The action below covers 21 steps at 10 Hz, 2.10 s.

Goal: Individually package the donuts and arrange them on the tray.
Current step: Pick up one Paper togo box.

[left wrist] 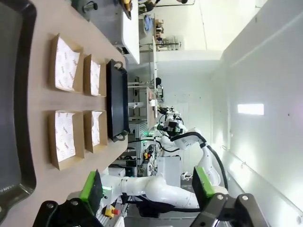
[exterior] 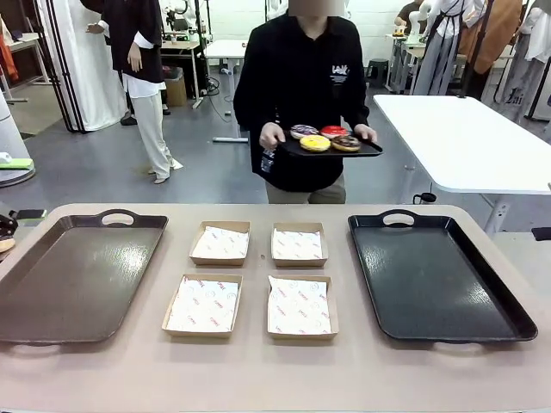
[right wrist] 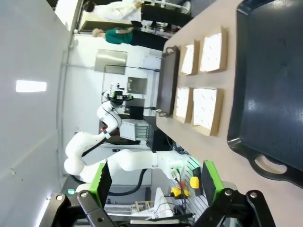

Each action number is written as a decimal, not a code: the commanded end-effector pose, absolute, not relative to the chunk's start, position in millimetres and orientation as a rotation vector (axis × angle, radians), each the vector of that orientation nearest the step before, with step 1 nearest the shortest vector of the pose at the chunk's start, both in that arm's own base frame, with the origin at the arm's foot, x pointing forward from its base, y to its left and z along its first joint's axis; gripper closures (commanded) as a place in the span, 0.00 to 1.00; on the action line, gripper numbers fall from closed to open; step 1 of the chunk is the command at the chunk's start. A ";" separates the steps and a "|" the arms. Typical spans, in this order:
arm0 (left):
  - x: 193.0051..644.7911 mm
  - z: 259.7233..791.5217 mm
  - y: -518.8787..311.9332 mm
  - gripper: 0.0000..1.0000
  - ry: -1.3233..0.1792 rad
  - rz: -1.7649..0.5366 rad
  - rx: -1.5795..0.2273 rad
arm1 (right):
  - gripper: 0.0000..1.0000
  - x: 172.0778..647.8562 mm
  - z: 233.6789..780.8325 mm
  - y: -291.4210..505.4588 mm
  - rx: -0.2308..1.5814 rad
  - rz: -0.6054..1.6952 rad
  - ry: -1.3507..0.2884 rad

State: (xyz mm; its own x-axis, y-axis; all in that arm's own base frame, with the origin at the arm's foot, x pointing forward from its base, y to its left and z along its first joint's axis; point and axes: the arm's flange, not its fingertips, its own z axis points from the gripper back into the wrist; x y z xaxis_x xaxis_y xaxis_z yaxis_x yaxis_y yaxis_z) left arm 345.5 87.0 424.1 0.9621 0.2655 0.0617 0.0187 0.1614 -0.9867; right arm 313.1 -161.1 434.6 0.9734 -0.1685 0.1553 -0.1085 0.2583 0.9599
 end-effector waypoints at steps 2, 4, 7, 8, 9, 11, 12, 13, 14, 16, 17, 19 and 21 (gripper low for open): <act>344.5 416.3 94.9 0.00 -0.241 0.176 -1.351 | 0.00 319.8 421.5 -164.9 1.249 -0.010 -0.198; 338.4 425.5 91.9 0.00 -0.259 0.139 -1.289 | 0.00 315.8 431.8 -149.9 1.232 0.042 -0.206; 345.2 416.1 91.6 0.00 -0.227 0.197 -1.365 | 0.00 321.5 421.7 -159.5 1.262 -0.034 -0.197; 345.2 416.1 91.6 0.00 -0.227 0.197 -1.365 | 0.00 321.5 421.7 -159.5 1.262 -0.034 -0.197; 345.2 416.1 91.6 0.00 -0.227 0.197 -1.365 | 0.00 321.5 421.7 -159.5 1.262 -0.034 -0.197; 345.2 416.1 91.6 0.00 -0.227 0.197 -1.365 | 0.00 321.5 421.7 -159.5 1.262 -0.034 -0.197; 345.2 416.1 91.6 0.00 -0.227 0.197 -1.365 | 0.00 321.5 421.7 -159.5 1.262 -0.034 -0.197; 345.2 416.1 91.6 0.00 -0.227 0.197 -1.365 | 0.00 321.5 421.7 -159.5 1.262 -0.034 -0.197; 345.2 416.1 91.6 0.00 -0.227 0.197 -1.365 | 0.00 321.5 421.7 -159.5 1.262 -0.034 -0.197; 345.2 416.1 91.6 0.00 -0.227 0.197 -1.365 | 0.00 321.5 421.7 -159.5 1.262 -0.034 -0.197; 345.2 416.1 91.6 0.00 -0.227 0.197 -1.365 | 0.00 321.5 421.7 -159.5 1.262 -0.034 -0.197; 345.2 416.1 91.6 0.00 -0.227 0.197 -1.365 | 0.00 321.5 421.7 -159.5 1.262 -0.034 -0.197; 345.2 416.1 91.6 0.00 -0.227 0.197 -1.365 | 0.00 321.5 421.7 -159.5 1.262 -0.034 -0.197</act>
State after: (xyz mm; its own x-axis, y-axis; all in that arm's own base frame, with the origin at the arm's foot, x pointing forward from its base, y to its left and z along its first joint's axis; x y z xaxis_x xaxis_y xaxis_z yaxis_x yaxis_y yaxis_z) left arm 344.7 92.5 415.0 0.9634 0.2633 0.0494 -0.0066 0.2077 -0.9782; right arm 320.8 -160.2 421.4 0.9825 -0.1355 0.1276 -0.0794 0.3152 0.9457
